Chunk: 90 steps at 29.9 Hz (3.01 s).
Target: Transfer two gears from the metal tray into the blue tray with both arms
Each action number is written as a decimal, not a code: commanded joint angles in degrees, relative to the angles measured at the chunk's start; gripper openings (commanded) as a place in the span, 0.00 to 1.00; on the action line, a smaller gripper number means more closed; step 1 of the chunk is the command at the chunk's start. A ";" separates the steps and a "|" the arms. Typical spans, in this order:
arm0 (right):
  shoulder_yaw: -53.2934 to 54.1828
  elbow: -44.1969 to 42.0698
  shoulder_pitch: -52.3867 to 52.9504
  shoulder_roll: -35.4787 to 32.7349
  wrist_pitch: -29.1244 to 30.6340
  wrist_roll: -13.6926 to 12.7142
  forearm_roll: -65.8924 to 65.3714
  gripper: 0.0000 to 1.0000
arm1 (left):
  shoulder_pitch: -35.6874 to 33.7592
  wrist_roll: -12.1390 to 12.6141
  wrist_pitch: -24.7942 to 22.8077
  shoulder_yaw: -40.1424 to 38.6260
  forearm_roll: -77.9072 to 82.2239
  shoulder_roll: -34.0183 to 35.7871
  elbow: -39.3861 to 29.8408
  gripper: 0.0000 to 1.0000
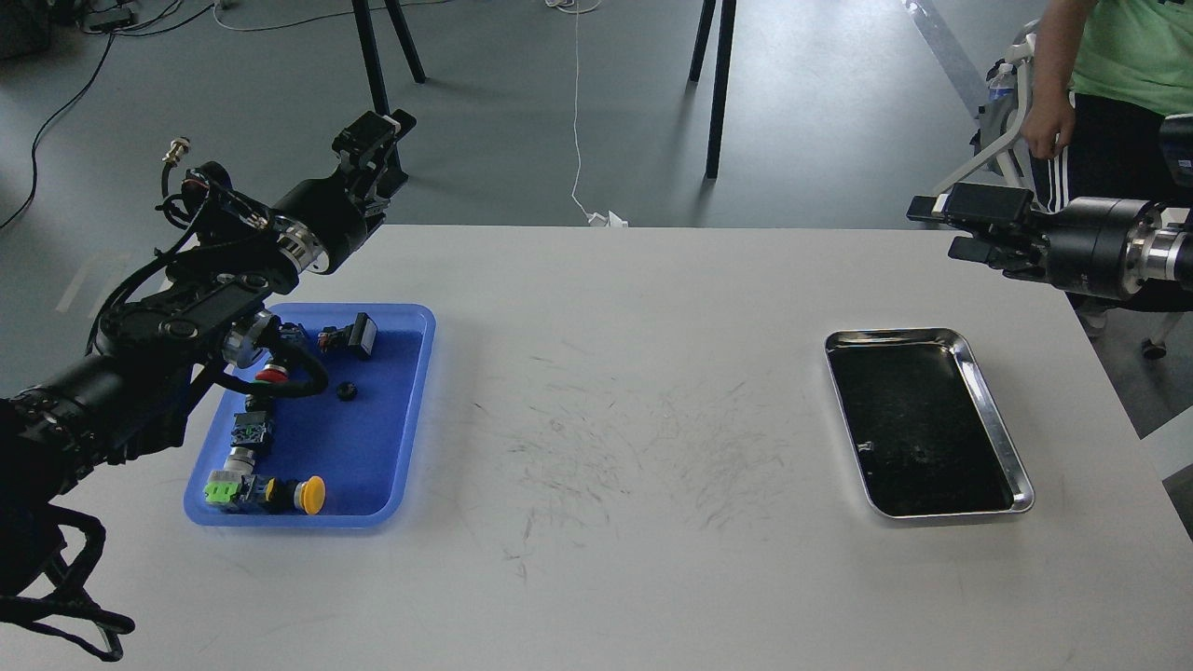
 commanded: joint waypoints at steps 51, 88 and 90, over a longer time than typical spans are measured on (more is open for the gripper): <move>-11.36 4.80 -1.69 10.80 -0.78 0.00 -56.72 0.87 | 1.86 0.00 0.01 -1.65 -3.58 -5.31 5.92 0.88; -13.64 1.98 -1.25 14.40 -0.95 0.00 -57.87 0.49 | 2.65 0.00 -0.34 -1.56 -5.96 -3.64 5.92 0.93; -14.09 1.98 -1.07 14.67 -0.95 0.00 -57.87 0.49 | 2.65 0.00 -0.34 -1.56 -5.96 -3.37 5.92 0.93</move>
